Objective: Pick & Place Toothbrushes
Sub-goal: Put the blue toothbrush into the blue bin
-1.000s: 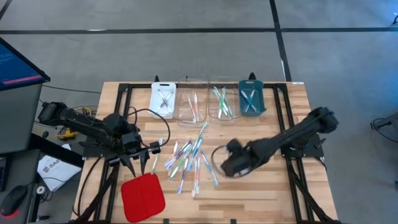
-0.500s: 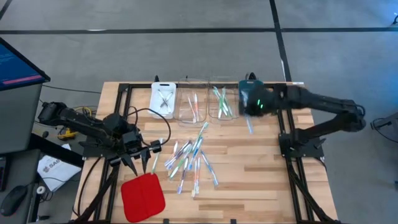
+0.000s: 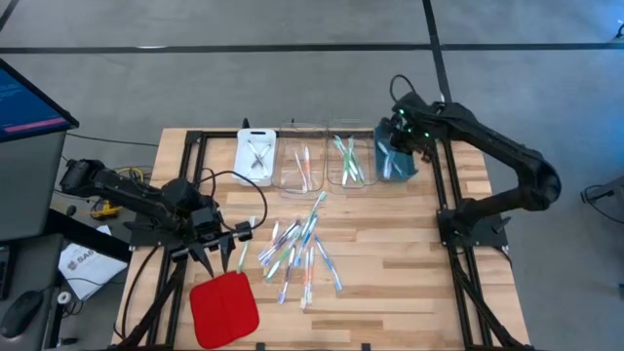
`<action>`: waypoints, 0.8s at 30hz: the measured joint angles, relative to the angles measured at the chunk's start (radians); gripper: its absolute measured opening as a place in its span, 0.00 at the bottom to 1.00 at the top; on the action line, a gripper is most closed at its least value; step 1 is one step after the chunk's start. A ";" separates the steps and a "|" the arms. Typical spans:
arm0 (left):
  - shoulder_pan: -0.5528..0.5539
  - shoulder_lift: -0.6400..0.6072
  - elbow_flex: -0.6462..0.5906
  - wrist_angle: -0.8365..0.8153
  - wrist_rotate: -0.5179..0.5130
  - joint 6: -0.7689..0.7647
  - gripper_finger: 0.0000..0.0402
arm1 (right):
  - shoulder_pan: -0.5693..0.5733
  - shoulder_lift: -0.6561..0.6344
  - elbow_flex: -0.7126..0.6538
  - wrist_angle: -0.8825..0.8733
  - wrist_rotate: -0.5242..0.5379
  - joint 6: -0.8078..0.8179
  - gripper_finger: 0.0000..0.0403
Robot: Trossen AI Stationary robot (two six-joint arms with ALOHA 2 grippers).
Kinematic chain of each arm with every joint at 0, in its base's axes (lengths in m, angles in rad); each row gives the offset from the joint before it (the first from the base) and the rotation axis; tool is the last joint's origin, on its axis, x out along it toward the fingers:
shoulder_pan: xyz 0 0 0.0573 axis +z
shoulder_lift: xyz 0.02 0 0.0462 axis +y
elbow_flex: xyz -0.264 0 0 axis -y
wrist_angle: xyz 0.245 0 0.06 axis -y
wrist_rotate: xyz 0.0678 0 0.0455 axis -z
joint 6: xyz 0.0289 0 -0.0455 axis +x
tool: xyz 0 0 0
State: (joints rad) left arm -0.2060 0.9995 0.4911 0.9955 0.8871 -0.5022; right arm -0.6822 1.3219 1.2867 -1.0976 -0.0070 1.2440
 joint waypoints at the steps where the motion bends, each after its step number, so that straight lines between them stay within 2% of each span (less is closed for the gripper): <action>1: -0.004 0.000 0.000 0.000 0.000 0.000 0.27 | -0.013 0.020 0.002 0.008 0.037 -0.003 0.02; 5: -0.019 0.000 0.000 0.000 0.000 0.003 0.27 | -0.044 0.121 -0.001 0.037 0.143 -0.002 0.01; 12: -0.032 0.000 0.000 -0.001 0.000 0.005 0.27 | -0.123 0.257 0.001 0.014 0.167 -0.064 0.00; 15: -0.038 0.000 0.000 -0.002 0.000 0.007 0.27 | -0.131 0.312 0.001 -0.021 0.165 -0.075 0.00; 24: -0.044 0.000 0.000 -0.006 -0.001 0.027 0.27 | -0.142 0.431 0.001 0.049 0.163 -0.103 0.00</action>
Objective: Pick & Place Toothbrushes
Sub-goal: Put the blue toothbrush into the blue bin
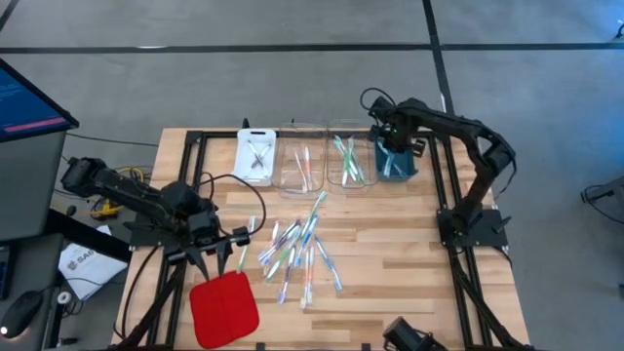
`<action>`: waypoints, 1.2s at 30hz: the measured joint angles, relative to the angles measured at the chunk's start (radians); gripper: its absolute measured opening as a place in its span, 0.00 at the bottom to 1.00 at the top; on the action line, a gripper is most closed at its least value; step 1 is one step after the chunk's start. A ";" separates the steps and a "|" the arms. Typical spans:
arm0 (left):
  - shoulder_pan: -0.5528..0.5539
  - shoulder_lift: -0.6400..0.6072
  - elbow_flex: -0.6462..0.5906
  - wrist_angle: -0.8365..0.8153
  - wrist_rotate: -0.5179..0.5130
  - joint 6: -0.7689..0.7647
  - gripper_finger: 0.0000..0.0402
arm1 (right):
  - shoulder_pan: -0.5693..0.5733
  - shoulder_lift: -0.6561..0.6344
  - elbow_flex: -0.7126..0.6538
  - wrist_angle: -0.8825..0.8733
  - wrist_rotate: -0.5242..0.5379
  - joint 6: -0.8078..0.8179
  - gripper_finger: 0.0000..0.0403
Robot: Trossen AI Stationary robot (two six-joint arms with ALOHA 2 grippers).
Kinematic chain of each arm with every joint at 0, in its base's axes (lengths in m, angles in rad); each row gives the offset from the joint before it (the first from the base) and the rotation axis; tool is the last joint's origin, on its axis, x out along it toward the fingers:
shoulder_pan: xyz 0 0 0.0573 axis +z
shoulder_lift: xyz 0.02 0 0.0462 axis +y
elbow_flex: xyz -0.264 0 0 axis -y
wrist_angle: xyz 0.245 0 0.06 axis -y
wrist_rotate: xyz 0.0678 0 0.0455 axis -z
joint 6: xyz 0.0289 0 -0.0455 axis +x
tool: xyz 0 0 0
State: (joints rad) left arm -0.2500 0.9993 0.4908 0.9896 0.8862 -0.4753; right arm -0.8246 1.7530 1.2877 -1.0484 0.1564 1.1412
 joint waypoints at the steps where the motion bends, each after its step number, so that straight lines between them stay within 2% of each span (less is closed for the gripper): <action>1: -0.003 0.000 0.000 -0.001 0.000 0.000 0.27 | -0.006 0.008 0.000 0.002 0.001 0.000 0.00; 8: -0.013 0.000 0.000 -0.004 -0.004 0.000 0.27 | -0.036 0.065 0.000 0.042 0.014 -0.011 0.00; 12: -0.013 0.000 0.000 -0.006 -0.004 0.006 0.27 | -0.035 0.093 0.000 0.060 -0.009 -0.053 0.05; 22: -0.013 0.000 -0.001 -0.006 -0.003 0.008 0.27 | -0.034 0.101 0.002 0.051 0.006 -0.082 0.33; 26: -0.013 0.000 -0.001 -0.006 -0.003 0.008 0.27 | -0.034 0.101 0.025 0.034 0.002 -0.165 0.44; 31: -0.013 0.000 -0.001 -0.006 -0.002 0.008 0.27 | -0.034 0.101 0.108 -0.077 0.001 -0.260 0.55; 36: -0.013 0.000 -0.001 -0.006 0.000 0.008 0.27 | -0.031 0.100 0.241 -0.220 0.001 -0.361 0.60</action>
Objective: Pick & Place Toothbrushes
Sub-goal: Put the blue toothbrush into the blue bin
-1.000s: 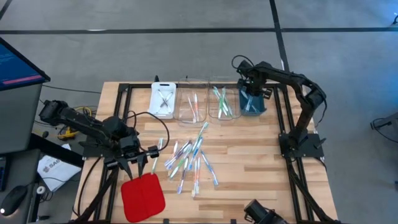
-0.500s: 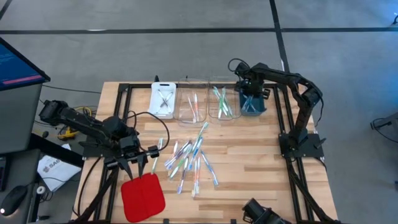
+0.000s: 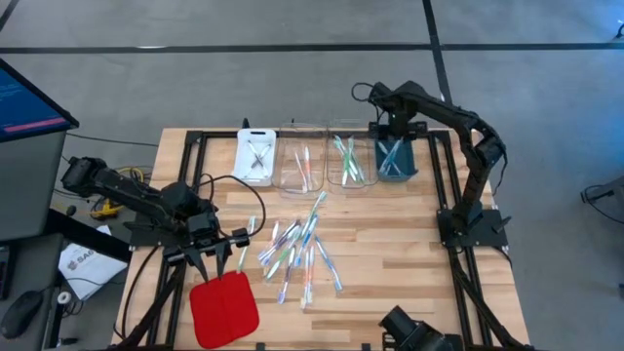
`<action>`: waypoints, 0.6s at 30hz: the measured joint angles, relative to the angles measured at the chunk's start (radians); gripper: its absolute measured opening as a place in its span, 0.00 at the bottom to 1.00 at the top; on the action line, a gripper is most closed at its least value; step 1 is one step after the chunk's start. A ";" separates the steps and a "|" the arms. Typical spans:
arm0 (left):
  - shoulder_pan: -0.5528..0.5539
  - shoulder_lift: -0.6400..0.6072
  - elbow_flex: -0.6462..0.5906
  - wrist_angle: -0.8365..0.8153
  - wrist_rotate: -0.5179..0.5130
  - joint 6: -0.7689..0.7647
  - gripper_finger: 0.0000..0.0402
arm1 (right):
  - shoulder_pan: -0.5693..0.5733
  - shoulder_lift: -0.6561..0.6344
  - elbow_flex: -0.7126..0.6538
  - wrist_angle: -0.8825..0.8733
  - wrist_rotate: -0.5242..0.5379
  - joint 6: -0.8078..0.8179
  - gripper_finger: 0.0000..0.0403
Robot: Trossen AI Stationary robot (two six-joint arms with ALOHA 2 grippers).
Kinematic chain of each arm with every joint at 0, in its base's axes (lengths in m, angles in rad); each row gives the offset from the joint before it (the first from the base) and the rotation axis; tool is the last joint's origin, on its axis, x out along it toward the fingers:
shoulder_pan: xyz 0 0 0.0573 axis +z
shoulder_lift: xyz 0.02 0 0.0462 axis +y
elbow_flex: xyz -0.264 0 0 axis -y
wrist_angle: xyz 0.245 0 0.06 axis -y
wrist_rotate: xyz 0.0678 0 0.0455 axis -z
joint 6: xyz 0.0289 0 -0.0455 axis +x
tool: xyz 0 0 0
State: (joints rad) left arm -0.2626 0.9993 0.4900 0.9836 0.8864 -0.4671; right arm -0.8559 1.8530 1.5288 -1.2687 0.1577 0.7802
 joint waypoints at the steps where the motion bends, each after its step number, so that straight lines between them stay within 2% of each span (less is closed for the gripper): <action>1: 0.000 0.000 0.000 0.000 0.000 0.000 0.27 | 0.003 0.000 0.029 -0.028 0.000 -0.013 0.60; 7: 0.000 0.000 0.000 0.001 0.000 0.000 0.27 | 0.049 -0.001 0.193 -0.164 0.002 -0.015 0.61; 18: 0.000 0.000 0.000 0.000 -0.004 0.000 0.27 | 0.236 -0.001 0.332 -0.160 0.008 -0.134 0.61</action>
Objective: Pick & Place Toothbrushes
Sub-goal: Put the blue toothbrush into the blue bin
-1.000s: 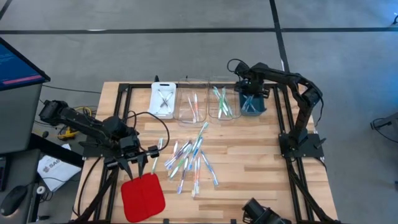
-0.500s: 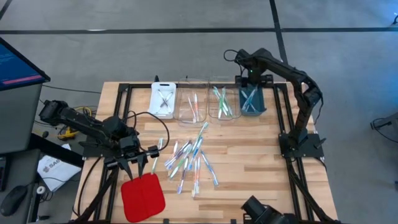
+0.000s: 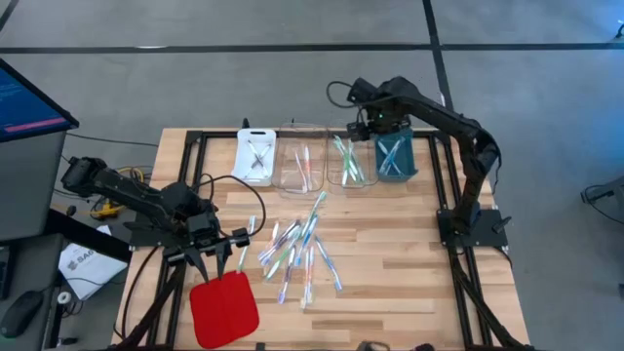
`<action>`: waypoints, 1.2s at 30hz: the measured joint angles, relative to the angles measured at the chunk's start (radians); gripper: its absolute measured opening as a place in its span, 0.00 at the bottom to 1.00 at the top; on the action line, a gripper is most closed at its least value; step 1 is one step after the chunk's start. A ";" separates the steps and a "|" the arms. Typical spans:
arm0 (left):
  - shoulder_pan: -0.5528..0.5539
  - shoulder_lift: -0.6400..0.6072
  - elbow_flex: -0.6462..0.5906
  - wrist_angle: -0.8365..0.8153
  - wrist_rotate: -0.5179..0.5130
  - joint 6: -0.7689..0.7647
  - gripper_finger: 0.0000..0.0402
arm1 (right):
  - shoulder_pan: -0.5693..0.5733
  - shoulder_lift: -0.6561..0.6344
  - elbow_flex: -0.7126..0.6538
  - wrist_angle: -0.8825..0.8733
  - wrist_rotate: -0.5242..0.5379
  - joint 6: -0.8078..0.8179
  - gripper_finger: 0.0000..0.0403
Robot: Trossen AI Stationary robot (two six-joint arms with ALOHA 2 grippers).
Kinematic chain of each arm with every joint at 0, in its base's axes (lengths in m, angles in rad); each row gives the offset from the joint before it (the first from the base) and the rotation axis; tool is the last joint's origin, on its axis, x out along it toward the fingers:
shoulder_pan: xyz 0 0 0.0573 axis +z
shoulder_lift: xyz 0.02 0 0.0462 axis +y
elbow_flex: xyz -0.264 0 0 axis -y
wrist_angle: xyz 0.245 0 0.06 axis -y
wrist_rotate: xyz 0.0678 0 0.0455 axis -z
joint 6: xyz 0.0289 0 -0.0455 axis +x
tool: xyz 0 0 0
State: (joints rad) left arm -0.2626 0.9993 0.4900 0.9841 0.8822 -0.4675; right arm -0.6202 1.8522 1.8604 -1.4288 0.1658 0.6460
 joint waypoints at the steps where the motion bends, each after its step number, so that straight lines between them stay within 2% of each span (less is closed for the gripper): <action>1: 0.000 0.000 0.000 0.000 0.000 0.000 0.27 | 0.020 -0.003 0.001 0.001 0.000 -0.002 0.61; 8: 0.000 0.000 0.000 0.001 0.000 0.000 0.27 | 0.200 -0.033 0.001 -0.007 0.000 -0.055 0.61; 14: 0.000 0.000 0.000 0.003 0.000 0.000 0.27 | 0.413 -0.055 0.001 -0.014 0.001 -0.084 0.61; 17: 0.000 0.000 0.000 0.004 0.000 0.000 0.27 | 0.523 -0.055 0.001 -0.043 0.004 -0.052 0.61; 21: 0.000 0.000 0.000 0.007 0.000 -0.001 0.27 | 0.674 -0.055 0.001 -0.040 0.018 0.124 0.61; 27: 0.000 0.000 0.000 0.012 0.001 -0.014 0.27 | 0.898 -0.046 0.001 0.130 0.106 0.110 0.61; 36: 0.000 -0.019 0.000 0.016 0.031 -0.038 0.27 | 1.177 0.041 0.001 0.635 0.112 -0.010 0.61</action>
State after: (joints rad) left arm -0.2626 0.9804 0.4900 1.0003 0.9136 -0.5056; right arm 0.5569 1.8927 1.8616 -0.7939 0.2781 0.6355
